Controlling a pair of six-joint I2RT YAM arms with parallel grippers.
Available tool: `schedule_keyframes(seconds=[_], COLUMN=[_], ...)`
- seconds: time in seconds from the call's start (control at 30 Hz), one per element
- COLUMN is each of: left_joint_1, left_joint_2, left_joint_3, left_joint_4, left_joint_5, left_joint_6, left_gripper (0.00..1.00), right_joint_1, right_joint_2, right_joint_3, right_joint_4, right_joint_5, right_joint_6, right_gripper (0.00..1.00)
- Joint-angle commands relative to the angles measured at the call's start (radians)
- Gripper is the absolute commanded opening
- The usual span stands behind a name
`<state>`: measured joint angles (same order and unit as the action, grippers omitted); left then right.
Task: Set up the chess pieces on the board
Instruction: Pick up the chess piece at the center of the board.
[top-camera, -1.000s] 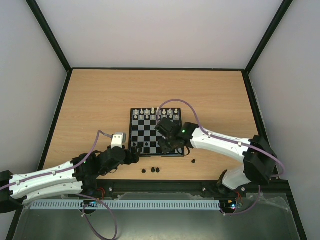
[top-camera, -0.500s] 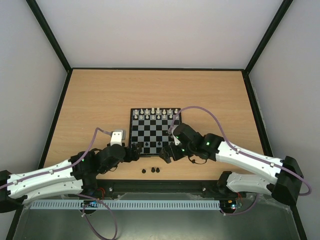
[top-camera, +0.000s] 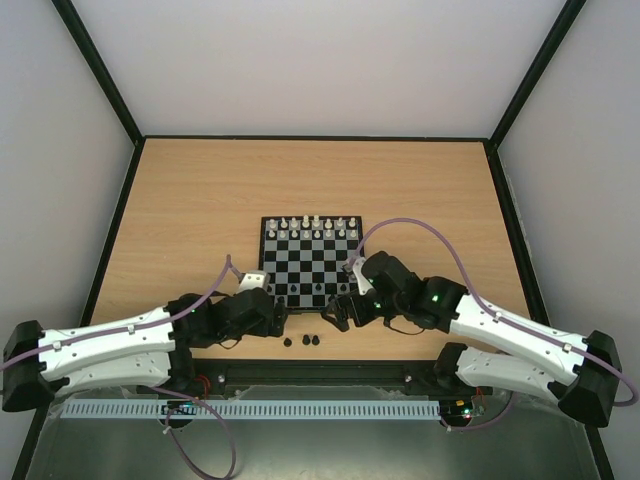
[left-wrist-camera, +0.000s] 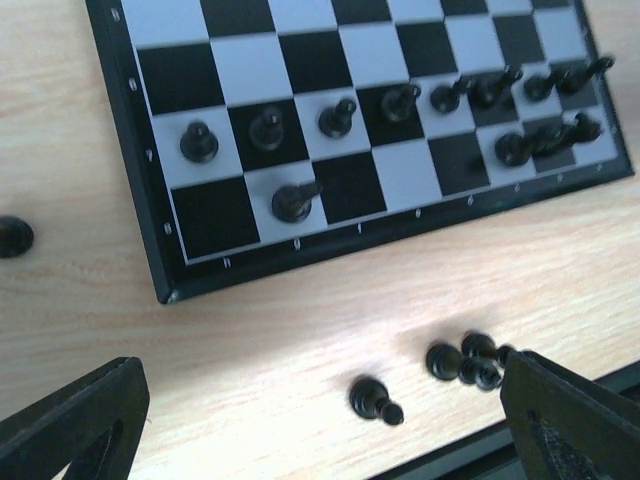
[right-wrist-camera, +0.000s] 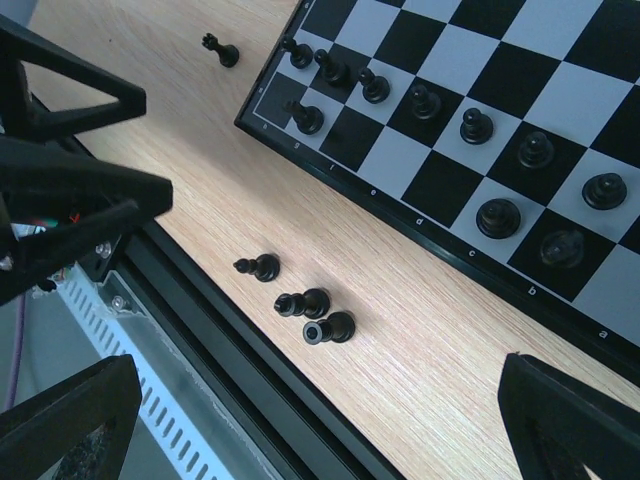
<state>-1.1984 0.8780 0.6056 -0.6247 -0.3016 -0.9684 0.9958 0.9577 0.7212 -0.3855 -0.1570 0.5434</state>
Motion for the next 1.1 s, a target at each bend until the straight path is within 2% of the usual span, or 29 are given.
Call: schedule_keyframes(seconds=[0.0,0.37,0.5,0.77,1.07], left_joint_1=[-0.016,-0.076,-0.107,-0.125,-0.147], left_joint_2=[0.037,0.110,0.077,-0.027,0.008], left_joint_3=[0.025,0.031,-0.003,-0.112,-0.161], left_joint_4=[-0.069,-0.058,-0.023,0.101,0.108], left_joint_5=[0.093,0.050,0.006,0.004,-0.026], left_joint_6=[-0.001,-0.058,-0.100,-0.133,-0.174], left_gripper=[0.99,0.99,0.99,0.99,0.99], right_joint_1=[-0.002,-0.002,-0.002,-0.002,-0.002], right_joint_2=[-0.018,-0.043,-0.053,-0.025,0.052], right_joint_3=[-0.028,-0.041,-0.043,-0.042,-0.034], right_joint_4=[0.001,0.017,0.014,0.013,0.007], right_joint_5=[-0.002,0.017,0.033,0.049,0.058], right_joint_6=[0.007,0.006,0.011,0.011,0.010], right_gripper=[0.98,0.99,0.99,0.99,0.99])
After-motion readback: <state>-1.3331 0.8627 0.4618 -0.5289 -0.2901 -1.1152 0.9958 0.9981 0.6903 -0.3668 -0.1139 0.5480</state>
